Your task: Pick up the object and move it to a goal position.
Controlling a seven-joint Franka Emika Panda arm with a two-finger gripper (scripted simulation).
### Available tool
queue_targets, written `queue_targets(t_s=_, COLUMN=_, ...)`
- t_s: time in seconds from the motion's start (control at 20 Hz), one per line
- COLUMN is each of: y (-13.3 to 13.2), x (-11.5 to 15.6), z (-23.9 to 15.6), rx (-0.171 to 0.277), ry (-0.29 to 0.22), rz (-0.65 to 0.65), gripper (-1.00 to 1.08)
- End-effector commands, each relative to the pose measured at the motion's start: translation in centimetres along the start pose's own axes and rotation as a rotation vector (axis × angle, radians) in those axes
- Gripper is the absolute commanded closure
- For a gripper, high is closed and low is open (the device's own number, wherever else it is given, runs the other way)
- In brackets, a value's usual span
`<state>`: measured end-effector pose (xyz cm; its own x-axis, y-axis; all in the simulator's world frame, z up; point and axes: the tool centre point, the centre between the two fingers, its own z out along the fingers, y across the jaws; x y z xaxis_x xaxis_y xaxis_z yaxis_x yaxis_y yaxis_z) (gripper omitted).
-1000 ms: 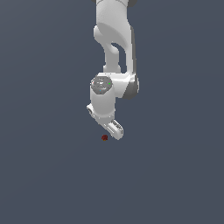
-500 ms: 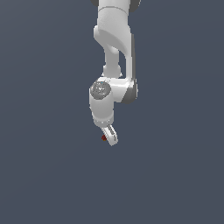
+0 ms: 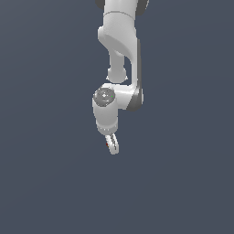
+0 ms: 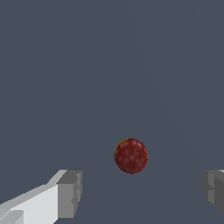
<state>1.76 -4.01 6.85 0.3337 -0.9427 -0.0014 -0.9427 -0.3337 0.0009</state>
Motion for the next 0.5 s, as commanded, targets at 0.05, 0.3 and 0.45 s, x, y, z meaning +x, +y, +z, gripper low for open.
queue_targets(t_s=0.05, y=-0.03, x=0.08, z=0.14, rx=0.001, ry=0.001, rz=0.023, gripper=-0.92)
queue_targets(t_s=0.3, y=-0.02, x=0.06, z=0.29, rx=0.001, ry=0.001, rz=0.021, gripper=-0.92)
queue_targets(t_s=0.45, y=-0.01, x=0.04, z=1.07, rx=0.001, ry=0.001, rz=0.022, gripper=-0.92)
